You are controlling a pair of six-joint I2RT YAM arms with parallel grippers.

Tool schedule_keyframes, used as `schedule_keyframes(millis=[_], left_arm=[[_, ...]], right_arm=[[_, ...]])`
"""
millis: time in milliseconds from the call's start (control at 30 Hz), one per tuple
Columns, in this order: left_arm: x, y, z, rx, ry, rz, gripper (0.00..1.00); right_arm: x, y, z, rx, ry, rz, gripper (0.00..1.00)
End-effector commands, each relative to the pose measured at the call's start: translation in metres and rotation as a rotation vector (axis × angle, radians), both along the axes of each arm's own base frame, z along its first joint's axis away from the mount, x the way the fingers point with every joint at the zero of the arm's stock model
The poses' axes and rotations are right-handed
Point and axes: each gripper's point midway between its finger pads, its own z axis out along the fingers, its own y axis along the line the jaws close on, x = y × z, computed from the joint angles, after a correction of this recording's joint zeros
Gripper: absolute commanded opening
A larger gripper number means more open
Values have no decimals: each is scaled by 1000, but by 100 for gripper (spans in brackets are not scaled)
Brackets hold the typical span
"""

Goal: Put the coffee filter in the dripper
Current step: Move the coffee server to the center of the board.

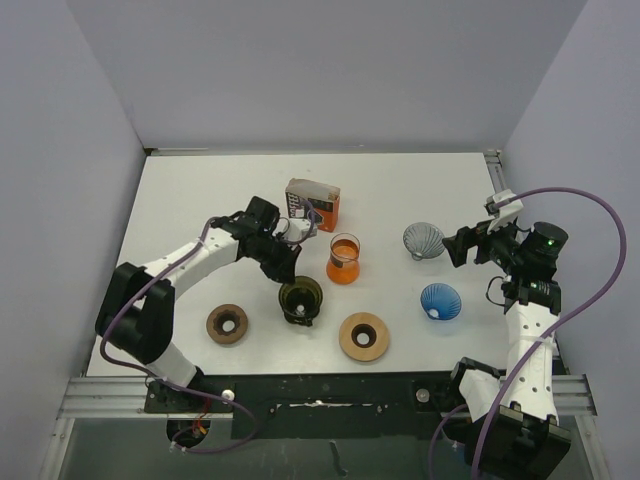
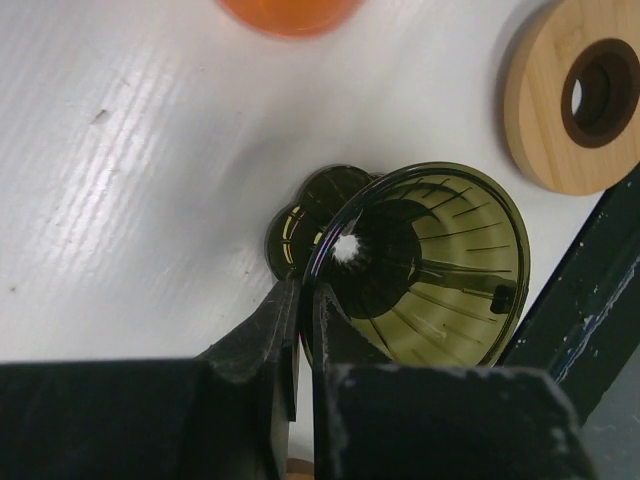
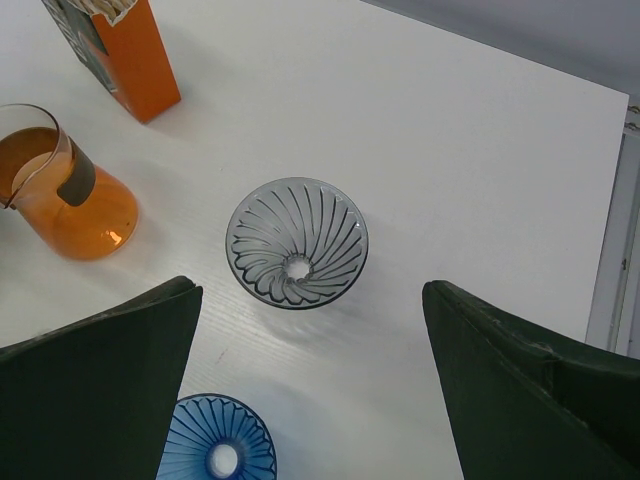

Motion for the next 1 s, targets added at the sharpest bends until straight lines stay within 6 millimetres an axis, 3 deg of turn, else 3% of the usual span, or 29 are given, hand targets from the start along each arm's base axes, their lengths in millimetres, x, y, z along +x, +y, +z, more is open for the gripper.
schedule_keyframes(millis=[0, 167, 400, 733, 967], left_arm=[[-11, -8, 12, -40, -30, -70, 0], [-10, -5, 11, -22, -41, -63, 0], [-12, -2, 12, -21, -53, -65, 26], [-6, 7, 43, -47, -159, -53, 66], [4, 32, 63, -40, -226, 16, 70]], right_arm=[[5, -1, 9, -32, -49, 8, 98], [5, -1, 8, -32, -48, 9, 98], [6, -1, 5, -30, -40, 9, 98], [5, -1, 7, -32, -45, 10, 98], [4, -2, 12, -42, -61, 6, 98]])
